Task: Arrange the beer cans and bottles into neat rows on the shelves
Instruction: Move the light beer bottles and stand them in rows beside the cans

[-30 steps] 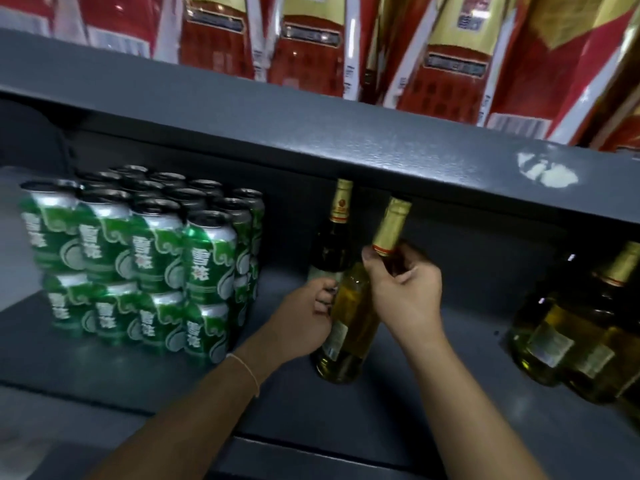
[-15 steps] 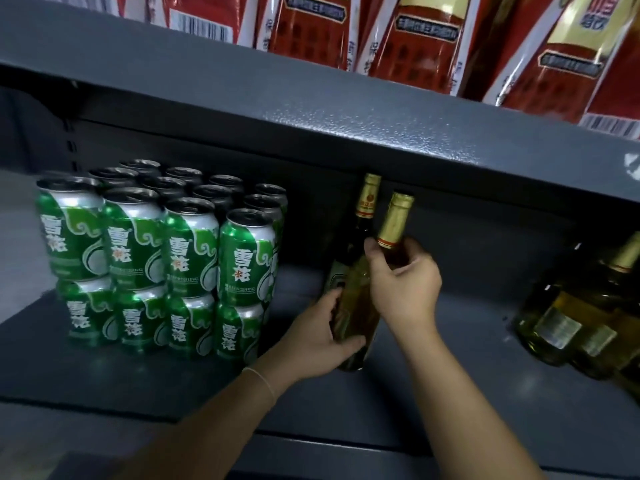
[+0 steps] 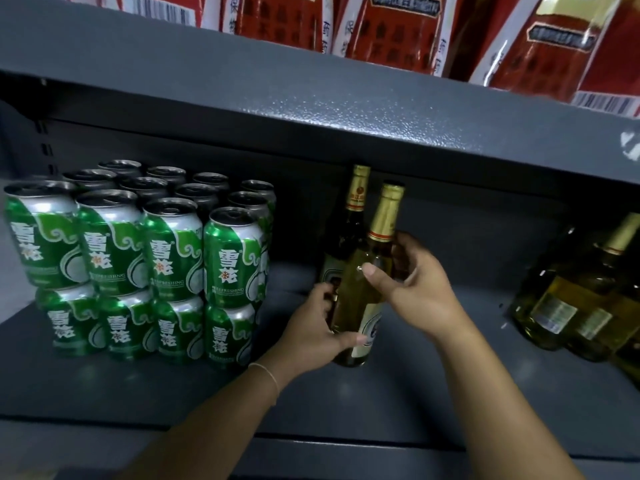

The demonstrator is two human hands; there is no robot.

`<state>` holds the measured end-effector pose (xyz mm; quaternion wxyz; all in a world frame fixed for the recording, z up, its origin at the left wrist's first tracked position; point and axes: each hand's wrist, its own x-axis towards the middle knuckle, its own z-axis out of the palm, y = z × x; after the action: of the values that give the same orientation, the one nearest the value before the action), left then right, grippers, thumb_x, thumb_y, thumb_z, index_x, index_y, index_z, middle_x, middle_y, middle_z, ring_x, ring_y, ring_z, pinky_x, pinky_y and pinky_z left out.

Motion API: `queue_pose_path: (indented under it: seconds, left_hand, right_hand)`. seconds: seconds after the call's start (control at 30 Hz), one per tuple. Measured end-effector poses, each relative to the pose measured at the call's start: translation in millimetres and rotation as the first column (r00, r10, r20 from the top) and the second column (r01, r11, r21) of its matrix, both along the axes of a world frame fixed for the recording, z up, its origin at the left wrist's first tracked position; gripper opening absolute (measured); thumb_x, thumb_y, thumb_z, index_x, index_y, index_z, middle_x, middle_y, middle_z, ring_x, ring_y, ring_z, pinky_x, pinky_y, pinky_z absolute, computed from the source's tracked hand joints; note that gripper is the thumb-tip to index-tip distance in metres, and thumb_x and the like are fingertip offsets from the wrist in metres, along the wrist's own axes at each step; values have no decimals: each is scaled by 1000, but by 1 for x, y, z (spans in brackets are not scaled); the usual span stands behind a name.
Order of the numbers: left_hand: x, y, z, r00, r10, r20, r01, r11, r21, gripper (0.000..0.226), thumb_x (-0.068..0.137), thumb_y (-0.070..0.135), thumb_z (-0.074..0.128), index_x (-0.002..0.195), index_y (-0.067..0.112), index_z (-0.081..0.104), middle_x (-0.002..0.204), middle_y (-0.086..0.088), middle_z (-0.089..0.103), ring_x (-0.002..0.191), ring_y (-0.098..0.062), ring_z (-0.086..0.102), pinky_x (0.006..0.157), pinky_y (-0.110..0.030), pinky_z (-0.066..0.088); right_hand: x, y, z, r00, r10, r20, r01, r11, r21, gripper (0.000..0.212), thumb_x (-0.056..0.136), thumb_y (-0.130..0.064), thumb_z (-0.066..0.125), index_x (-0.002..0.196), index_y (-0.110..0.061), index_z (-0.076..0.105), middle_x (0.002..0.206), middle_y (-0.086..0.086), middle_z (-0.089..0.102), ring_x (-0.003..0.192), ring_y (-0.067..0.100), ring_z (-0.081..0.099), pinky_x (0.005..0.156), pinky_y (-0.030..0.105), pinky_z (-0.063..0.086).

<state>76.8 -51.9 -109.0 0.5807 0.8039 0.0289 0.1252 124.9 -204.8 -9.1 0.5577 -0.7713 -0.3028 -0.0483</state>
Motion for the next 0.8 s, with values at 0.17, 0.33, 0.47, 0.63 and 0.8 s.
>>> queue_pose_path:
  seconds: [0.17, 0.33, 0.47, 0.63, 0.8]
  left_hand:
    - [-3, 0, -4, 999, -42, 16, 43, 997, -57, 57, 73, 14, 83, 114, 36, 51, 110, 9, 67, 98, -2, 67, 87, -23, 54]
    - [-1, -10, -9, 999, 18, 26, -18, 1000, -12, 65, 51, 36, 92, 105, 43, 55, 105, 16, 70, 95, 1, 67, 88, -32, 57]
    - [1, -7, -13, 997, 69, 40, -69, 998, -7, 64, 57, 28, 89, 107, 41, 52, 103, 14, 70, 93, 1, 67, 88, -33, 57]
    - [4, 4, -14, 999, 37, 35, -37, 999, 20, 60, 69, 19, 85, 114, 36, 50, 108, 11, 69, 97, 0, 67, 92, -34, 55]
    - [3, 7, -19, 1000, -3, 17, 2, 999, 48, 66, 69, 19, 86, 122, 34, 51, 112, 12, 68, 102, 1, 65, 94, -31, 54]
  right_hand:
    - [-1, 6, -12, 945, -306, 111, 315, 946, -70, 76, 55, -70, 81, 117, -28, 65, 108, -7, 65, 106, 11, 62, 92, 35, 55]
    - [-11, 18, -18, 911, -379, 164, 393, 917, -63, 87, 57, -69, 79, 128, -23, 56, 110, -8, 47, 112, 15, 54, 97, 33, 50]
    - [-5, 4, -32, 997, -52, -53, 59, 989, 138, 67, 66, -39, 84, 124, -19, 56, 112, -7, 67, 104, 0, 63, 85, 20, 55]
    - [9, -15, -66, 974, 176, -145, -135, 957, 255, 59, 75, -8, 74, 130, -16, 54, 120, 2, 66, 112, 9, 62, 88, 26, 54]
    - [20, -9, -85, 982, 139, -127, -105, 964, 244, 54, 81, 5, 73, 130, -11, 56, 122, 6, 67, 117, 22, 61, 91, 29, 54]
